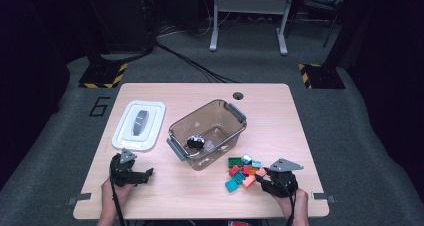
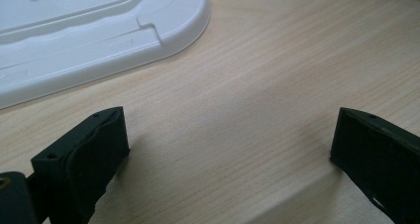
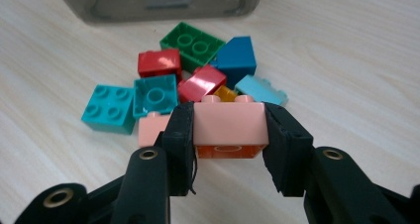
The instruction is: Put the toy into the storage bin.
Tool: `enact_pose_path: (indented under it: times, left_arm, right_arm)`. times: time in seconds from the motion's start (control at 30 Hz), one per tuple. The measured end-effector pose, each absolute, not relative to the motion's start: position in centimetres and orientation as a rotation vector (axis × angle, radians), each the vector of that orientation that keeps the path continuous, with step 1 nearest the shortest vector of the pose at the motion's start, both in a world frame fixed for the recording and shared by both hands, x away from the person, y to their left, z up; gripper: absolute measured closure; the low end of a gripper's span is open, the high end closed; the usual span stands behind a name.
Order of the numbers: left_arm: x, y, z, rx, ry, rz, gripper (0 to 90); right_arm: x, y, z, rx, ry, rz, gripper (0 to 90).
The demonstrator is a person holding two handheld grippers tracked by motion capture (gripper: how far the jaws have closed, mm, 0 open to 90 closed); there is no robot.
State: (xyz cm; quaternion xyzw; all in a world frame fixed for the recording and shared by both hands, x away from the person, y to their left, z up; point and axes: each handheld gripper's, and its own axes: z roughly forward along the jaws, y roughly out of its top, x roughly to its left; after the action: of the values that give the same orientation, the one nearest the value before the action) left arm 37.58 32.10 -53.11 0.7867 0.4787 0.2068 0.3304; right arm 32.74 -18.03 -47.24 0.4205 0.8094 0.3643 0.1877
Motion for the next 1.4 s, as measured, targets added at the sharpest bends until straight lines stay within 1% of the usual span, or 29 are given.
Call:
enact_pose_path:
  times: [0.53,1.1,1.4]
  left_arm:
    - [37.5,32.1,-53.1,2.057,1.250,0.544,1.6]
    - [37.5,32.0,-53.1,2.045,1.257,0.543,1.9]
    - [37.5,32.0,-53.1,2.046,1.257,0.542,2.0]
  right_arm:
    - [36.7,-17.0,-43.4,1.182,2.197,1.067,59.1]
    - [39.4,-16.8,-39.7,1.168,2.151,1.080,59.1]
    - [41.1,-15.6,-38.0,1.135,2.157,1.085,59.1]
